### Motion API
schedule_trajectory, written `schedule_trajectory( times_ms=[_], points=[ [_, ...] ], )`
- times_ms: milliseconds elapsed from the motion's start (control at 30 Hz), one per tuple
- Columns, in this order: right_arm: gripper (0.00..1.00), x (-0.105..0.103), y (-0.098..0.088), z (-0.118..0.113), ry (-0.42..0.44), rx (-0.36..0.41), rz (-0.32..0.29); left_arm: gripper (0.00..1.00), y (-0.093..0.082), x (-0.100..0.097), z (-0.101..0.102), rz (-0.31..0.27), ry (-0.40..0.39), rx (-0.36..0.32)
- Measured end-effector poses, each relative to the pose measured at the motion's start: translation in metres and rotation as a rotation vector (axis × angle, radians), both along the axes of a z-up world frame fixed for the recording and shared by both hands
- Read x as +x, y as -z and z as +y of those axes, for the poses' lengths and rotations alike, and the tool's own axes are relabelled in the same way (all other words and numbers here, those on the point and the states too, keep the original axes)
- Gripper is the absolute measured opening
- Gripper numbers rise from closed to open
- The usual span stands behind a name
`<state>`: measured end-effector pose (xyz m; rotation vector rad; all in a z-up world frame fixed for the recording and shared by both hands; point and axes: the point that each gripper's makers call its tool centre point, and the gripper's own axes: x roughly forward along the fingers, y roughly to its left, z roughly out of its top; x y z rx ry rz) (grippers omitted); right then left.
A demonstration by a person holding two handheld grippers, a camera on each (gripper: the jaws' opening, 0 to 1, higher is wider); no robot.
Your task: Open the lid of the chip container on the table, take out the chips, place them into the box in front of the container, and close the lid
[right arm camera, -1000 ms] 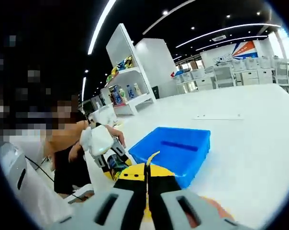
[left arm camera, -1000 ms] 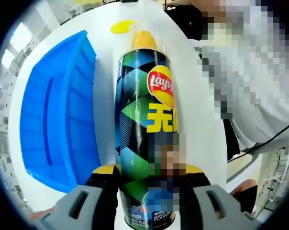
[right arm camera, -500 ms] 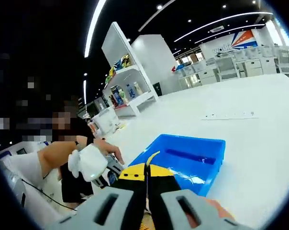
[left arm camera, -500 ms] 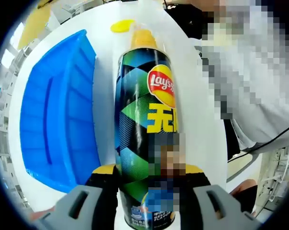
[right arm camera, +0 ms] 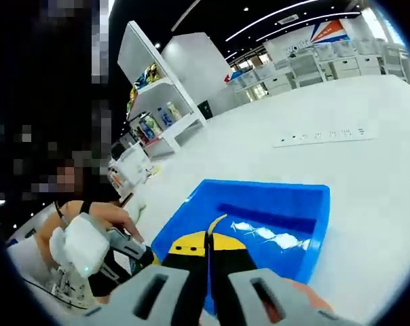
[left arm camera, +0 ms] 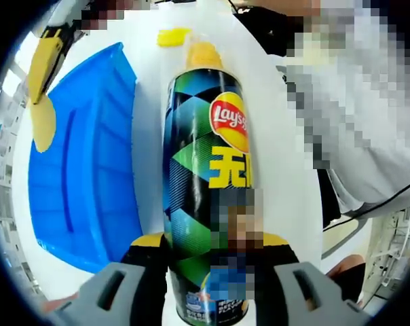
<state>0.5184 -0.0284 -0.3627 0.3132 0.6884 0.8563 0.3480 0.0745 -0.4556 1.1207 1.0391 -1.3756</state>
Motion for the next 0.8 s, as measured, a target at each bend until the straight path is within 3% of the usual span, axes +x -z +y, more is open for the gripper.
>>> schedule_trajectory(
  times_ms=[200, 800],
  points=[
    [0.02, 0.003, 0.017, 0.006, 0.003, -0.028, 0.040, 0.50, 0.000, -0.001, -0.001, 0.000, -0.001, -0.010],
    [0.02, 0.005, 0.041, 0.017, 0.007, -0.149, 0.049, 0.50, 0.001, 0.002, 0.000, 0.002, -0.003, -0.014]
  ],
)
